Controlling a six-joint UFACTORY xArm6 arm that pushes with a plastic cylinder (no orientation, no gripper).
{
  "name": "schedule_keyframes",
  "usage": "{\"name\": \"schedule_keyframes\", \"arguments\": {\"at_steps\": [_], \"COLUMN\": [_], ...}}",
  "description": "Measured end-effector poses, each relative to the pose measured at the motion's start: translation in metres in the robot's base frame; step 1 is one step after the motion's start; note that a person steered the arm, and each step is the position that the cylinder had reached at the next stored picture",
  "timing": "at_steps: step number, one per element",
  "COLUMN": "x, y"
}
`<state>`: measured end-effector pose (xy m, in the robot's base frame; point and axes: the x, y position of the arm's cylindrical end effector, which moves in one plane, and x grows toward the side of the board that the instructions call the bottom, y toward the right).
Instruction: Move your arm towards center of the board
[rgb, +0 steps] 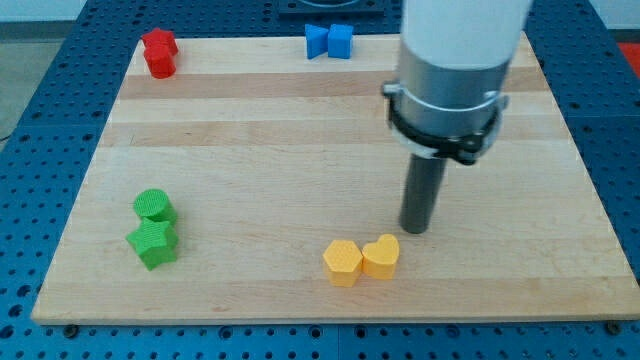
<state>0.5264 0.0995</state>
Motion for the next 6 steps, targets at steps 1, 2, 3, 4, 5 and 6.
{"name": "schedule_keyframes", "arguments": {"at_steps": [1, 2, 3, 4, 5, 6], "x": [0.000, 0.000, -0.007, -0.044, -0.063, -0.104], "y": [0.016, 0.016, 0.012, 0.012, 0.007, -0.074]}}
